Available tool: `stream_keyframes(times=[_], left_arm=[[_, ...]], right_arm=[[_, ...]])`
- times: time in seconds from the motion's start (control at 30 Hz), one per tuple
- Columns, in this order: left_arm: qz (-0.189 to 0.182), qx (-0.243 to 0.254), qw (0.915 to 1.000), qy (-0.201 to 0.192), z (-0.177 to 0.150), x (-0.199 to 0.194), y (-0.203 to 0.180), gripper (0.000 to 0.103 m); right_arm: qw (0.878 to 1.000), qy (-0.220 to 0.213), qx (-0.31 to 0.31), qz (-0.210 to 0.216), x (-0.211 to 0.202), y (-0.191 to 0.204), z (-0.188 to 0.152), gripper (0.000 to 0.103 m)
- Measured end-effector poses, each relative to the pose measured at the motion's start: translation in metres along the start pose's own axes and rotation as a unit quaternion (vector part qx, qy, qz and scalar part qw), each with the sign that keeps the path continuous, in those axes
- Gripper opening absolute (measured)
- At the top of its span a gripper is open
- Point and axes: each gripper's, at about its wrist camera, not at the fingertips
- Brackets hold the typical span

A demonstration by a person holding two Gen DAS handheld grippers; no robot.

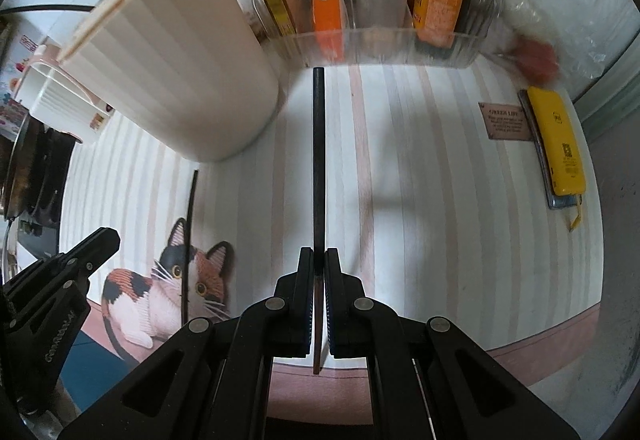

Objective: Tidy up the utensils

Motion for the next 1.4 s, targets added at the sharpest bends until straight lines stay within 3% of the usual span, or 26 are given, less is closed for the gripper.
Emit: stream_keyframes(times=[0.4,0.7,1.4], left_arm=[[0.001,-0.001,0.9989,-0.046,0.013,-0.028,-0.002,0.000],[0.020,0.015,0.9940,-0.106,0.027,-0.057,-0.009,0.000],[-0.066,-0.009,0.9826,-0.173,0.078,-0.143,0.001,0.000]], right_arm=[[0.999,-0.031,-0.006,0.009,-0.027,0.003,0.009,0.005],[0.998,-0.066,-0.005,0.019,-0.057,0.005,0.023,0.005],[0.987,-0.149,-0.019,0.066,-0.157,0.018,0.065,0.005]])
Point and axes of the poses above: each gripper's, at about its wrist camera, not at the fingertips, and x roughly the way its jaws point, y to its left, z to its top, and after that the axes turned 1 degree about x, right-handed
